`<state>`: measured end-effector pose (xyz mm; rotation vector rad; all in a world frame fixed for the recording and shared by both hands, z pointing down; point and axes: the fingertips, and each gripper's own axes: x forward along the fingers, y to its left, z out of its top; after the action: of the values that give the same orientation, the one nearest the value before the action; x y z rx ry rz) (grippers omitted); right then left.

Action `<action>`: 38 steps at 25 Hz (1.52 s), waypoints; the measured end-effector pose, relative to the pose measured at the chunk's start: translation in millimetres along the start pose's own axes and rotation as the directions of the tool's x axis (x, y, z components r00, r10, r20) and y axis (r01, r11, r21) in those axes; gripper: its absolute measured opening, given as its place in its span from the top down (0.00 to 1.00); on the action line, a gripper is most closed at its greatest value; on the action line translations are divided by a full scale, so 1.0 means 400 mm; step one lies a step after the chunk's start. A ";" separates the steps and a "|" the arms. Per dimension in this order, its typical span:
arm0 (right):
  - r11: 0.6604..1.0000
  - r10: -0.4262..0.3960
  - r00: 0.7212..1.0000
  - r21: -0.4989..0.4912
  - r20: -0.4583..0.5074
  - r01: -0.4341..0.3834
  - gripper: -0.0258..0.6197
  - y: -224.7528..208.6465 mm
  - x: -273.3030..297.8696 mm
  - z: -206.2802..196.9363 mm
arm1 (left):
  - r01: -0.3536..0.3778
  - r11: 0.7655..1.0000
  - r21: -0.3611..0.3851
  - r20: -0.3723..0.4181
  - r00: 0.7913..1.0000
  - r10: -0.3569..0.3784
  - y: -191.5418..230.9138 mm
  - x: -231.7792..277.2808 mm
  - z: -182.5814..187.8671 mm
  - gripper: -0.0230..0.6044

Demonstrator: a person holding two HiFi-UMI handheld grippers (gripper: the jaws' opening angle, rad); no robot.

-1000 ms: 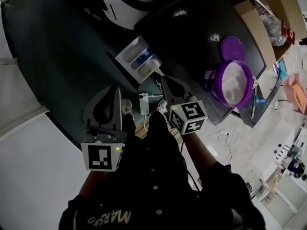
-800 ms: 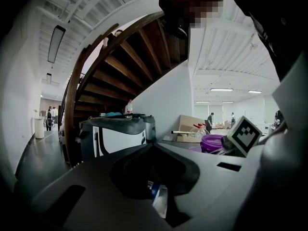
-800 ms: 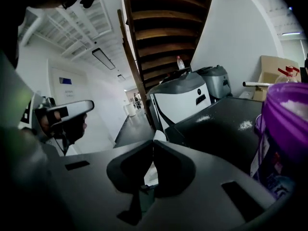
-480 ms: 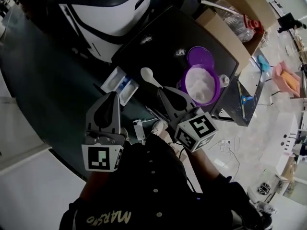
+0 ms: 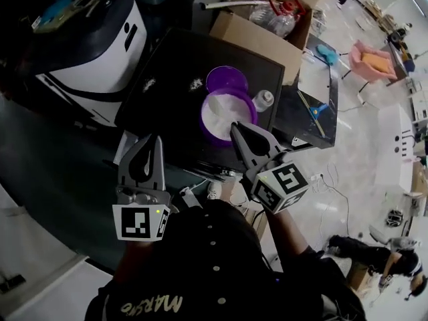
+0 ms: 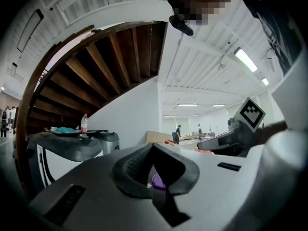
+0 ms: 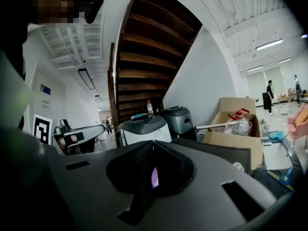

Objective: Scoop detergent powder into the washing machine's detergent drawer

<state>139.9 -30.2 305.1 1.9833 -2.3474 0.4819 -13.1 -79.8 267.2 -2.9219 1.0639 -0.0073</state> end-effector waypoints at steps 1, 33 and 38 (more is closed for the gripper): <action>1.000 -0.028 1.000 0.006 -0.007 0.028 0.91 -0.025 -0.020 -0.006 | 0.021 1.000 -0.001 0.002 1.000 -0.021 -0.017 0.015 -0.001 0.94; 0.968 -0.148 0.776 -0.251 -0.613 -0.013 0.91 -0.128 -0.041 -0.233 | 0.055 0.998 -0.013 -0.062 0.997 -0.056 -0.044 0.086 -0.063 0.94; 0.979 -0.118 0.786 -0.202 -0.607 -0.010 0.71 -0.128 -0.058 -0.246 | 0.074 0.997 -0.009 -0.054 0.996 -0.075 -0.058 0.092 -0.059 0.94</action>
<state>176.6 9.6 404.6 1.4902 -1.8365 0.7308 29.8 -86.3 291.4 -2.9817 0.9627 -0.0852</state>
